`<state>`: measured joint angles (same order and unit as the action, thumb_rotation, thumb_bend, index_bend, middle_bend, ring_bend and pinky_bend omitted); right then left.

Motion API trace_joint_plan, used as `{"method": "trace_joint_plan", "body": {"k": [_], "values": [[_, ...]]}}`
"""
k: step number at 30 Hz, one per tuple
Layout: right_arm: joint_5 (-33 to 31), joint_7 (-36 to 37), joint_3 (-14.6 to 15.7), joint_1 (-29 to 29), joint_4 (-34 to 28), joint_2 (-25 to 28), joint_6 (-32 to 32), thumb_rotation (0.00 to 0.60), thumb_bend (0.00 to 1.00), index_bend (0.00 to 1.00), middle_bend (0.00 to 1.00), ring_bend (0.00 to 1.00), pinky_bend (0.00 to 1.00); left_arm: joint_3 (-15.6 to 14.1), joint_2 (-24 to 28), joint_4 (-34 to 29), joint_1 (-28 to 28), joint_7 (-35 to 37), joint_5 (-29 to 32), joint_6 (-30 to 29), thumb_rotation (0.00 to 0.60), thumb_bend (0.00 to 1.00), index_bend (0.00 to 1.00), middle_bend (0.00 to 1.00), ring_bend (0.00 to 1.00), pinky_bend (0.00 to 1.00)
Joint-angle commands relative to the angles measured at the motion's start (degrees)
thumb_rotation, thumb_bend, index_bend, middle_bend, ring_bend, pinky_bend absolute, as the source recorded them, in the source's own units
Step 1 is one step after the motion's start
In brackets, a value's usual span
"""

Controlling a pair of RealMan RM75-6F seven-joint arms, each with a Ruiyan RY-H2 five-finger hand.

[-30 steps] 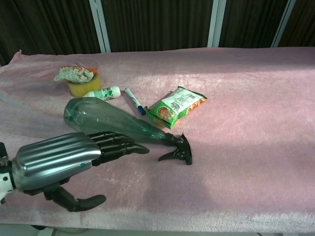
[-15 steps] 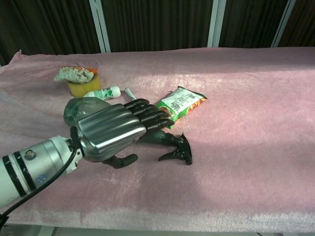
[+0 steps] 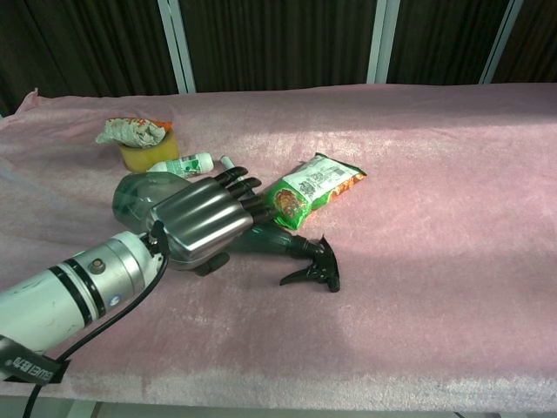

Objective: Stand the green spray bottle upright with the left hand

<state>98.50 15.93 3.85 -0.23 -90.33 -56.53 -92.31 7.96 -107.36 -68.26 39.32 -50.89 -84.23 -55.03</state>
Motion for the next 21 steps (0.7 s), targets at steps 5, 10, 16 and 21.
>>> {"method": "trace_joint_plan", "body": {"k": [5,10,16,21], "values": [[-0.1,0.1,-0.1,0.0,0.0,0.1,0.1,0.600,0.37,0.00,0.00,0.00,0.02,-0.7,-2.2,5.1,0.6,0.9,-1.8,-4.0,0.600,0.38,0.54,0.51,0.28,0.00],[-0.1,0.0,-0.1,0.1,0.0,0.1,0.3,0.600,0.37,0.00,0.00,0.00,0.02,-1.6,-1.2,6.0,0.0,6.4,-5.4,-10.2,0.600,0.38,0.65,0.61,0.37,0.04],[0.3,-0.9,0.1,0.1,-0.3,-0.2,0.5,0.600,0.37,0.00,0.00,0.00,0.02,-1.6,3.1,1.5,-1.3,15.8,-8.4,-17.2,0.600,0.40,0.71,0.66,0.41,0.07],[0.4,-1.8,0.1,0.3,-0.5,-0.5,1.0,0.600,0.37,0.00,0.00,0.00,0.02,0.0,6.9,-6.4,-2.8,24.5,-7.0,-19.7,0.600,0.41,0.73,0.69,0.41,0.07]]}}
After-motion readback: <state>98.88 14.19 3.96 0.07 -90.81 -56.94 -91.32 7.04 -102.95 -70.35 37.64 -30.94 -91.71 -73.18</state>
